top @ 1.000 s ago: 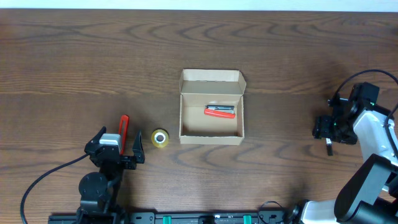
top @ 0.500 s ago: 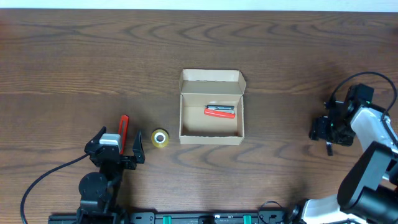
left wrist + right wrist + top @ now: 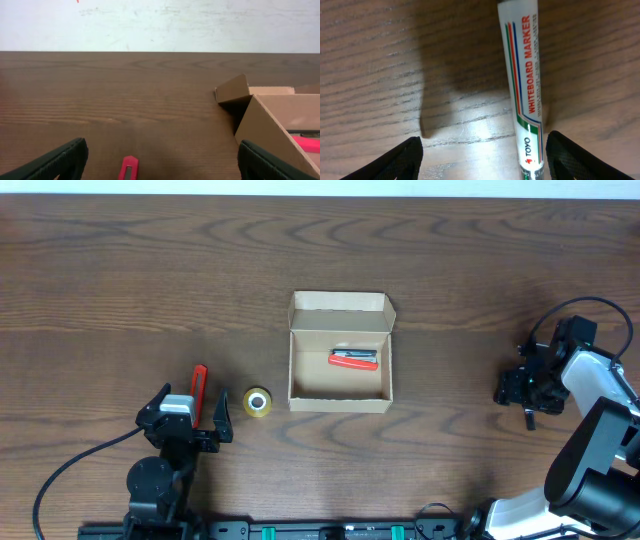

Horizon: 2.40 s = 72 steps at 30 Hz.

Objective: Pack container
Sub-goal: 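Move the right gripper to the white whiteboard marker and grasp it, then carry the whiteboard marker into the box and release with right gripper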

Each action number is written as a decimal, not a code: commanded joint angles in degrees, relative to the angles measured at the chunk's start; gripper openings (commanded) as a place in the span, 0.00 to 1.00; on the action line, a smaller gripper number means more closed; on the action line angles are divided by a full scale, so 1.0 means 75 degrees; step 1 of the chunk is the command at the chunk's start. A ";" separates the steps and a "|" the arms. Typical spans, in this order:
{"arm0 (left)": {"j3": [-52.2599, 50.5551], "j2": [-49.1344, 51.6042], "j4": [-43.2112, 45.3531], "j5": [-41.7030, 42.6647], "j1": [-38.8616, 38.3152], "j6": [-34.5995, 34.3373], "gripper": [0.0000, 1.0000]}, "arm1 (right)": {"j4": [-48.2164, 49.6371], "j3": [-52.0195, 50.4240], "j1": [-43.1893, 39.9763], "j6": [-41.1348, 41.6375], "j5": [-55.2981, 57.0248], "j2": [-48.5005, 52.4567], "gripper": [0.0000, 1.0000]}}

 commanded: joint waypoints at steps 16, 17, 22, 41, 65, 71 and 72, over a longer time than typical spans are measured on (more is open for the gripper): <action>-0.0210 -0.0050 -0.0047 0.0079 0.0012 -0.0055 0.95 | 0.0321 -0.0050 -0.0050 -0.0525 -0.0076 0.0271 0.69; -0.0207 -0.0050 -0.0047 0.0079 0.0012 -0.0055 0.95 | 0.0364 -0.0050 -0.0050 -0.0589 -0.0076 0.0335 0.68; -0.0207 -0.0050 -0.0029 0.0079 0.0012 -0.0055 0.95 | 0.0393 -0.0050 -0.0050 -0.0586 0.0073 0.0452 0.68; -0.0207 -0.0050 -0.0015 0.0082 0.0012 -0.0058 0.95 | 0.0443 -0.0050 -0.0050 -0.0586 0.0052 0.0452 0.03; -0.0207 -0.0050 -0.0017 0.0085 0.0012 -0.0058 0.95 | -0.0688 0.2098 0.2090 -0.0472 -0.2162 -0.0627 0.01; -0.0207 -0.0050 -0.0020 0.0085 0.0012 -0.0058 0.95 | -0.1367 0.3276 0.3858 -0.1728 -0.2774 -0.0880 0.01; -0.0207 -0.0050 -0.0020 0.0085 0.0012 -0.0055 0.95 | -0.1486 0.3416 0.4275 -0.2139 -0.2827 -0.0880 0.01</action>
